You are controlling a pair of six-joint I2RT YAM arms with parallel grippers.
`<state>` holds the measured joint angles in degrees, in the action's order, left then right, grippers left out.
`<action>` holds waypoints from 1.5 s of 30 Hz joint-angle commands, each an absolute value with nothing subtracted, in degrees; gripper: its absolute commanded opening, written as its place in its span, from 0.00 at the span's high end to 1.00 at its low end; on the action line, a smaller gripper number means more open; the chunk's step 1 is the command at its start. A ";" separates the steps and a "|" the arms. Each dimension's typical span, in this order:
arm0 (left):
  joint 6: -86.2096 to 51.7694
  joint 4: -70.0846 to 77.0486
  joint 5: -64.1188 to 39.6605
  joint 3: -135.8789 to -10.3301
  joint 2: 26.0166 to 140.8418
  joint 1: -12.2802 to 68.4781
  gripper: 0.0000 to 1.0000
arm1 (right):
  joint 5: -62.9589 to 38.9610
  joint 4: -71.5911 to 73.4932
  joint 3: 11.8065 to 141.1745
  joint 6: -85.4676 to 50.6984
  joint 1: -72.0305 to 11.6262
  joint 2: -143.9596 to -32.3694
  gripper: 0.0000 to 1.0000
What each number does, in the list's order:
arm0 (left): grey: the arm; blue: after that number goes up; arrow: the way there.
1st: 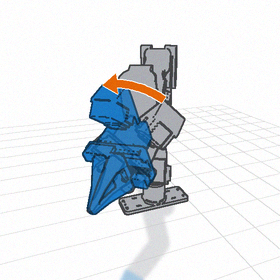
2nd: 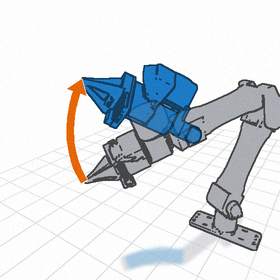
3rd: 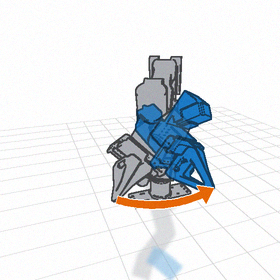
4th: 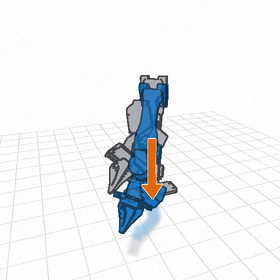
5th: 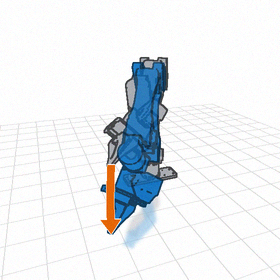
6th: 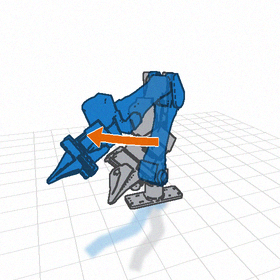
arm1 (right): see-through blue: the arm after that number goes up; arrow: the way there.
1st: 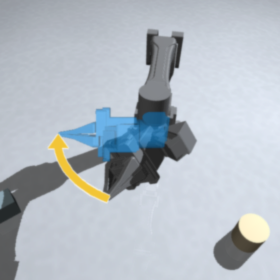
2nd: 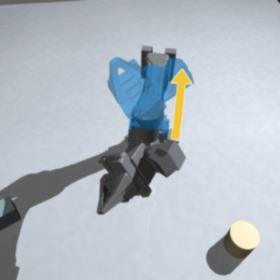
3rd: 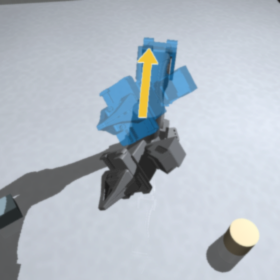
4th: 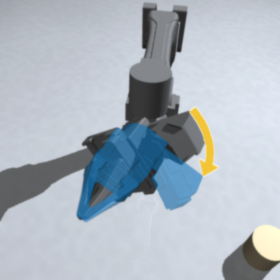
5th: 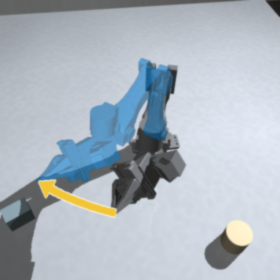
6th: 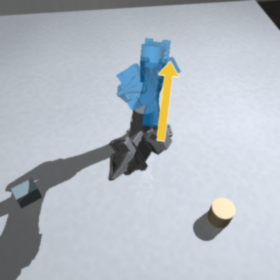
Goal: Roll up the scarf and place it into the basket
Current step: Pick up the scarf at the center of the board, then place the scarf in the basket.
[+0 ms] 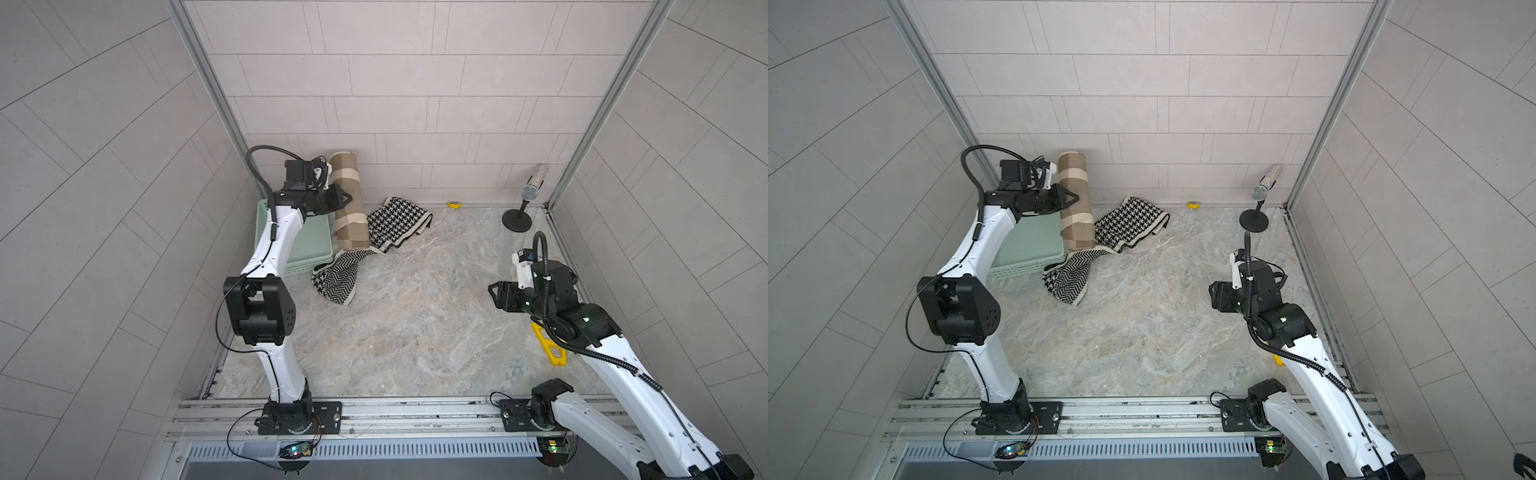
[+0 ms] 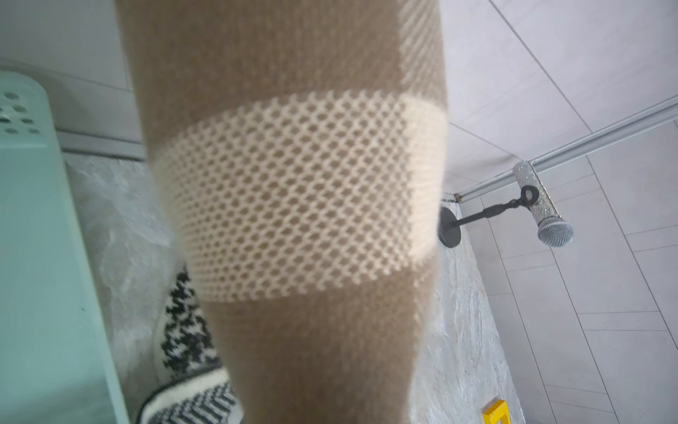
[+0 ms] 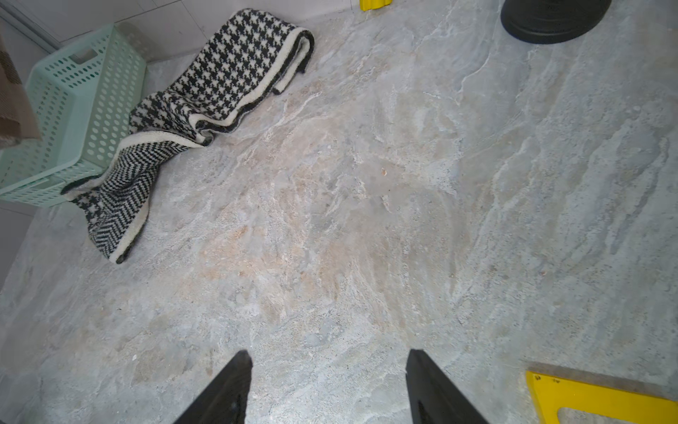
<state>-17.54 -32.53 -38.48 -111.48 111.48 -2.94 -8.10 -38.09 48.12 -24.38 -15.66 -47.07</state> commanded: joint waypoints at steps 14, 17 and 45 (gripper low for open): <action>-6.90 -45.70 -57.85 -141.59 142.15 -18.95 1.00 | 7.47 -44.21 47.75 -27.20 -15.29 -43.07 0.27; -5.31 -45.76 -57.12 -141.59 144.37 -19.40 1.00 | 7.82 -44.29 48.46 -27.42 -15.29 -43.35 0.27; -18.23 -40.70 -62.09 -141.42 159.82 -17.33 0.42 | 6.27 -42.50 49.07 -28.74 -15.29 -45.60 0.27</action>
<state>-14.59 -43.00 -60.86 -140.25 157.64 -18.24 6.24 -42.74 47.37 -28.34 -15.57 -45.60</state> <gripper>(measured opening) 0.461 0.734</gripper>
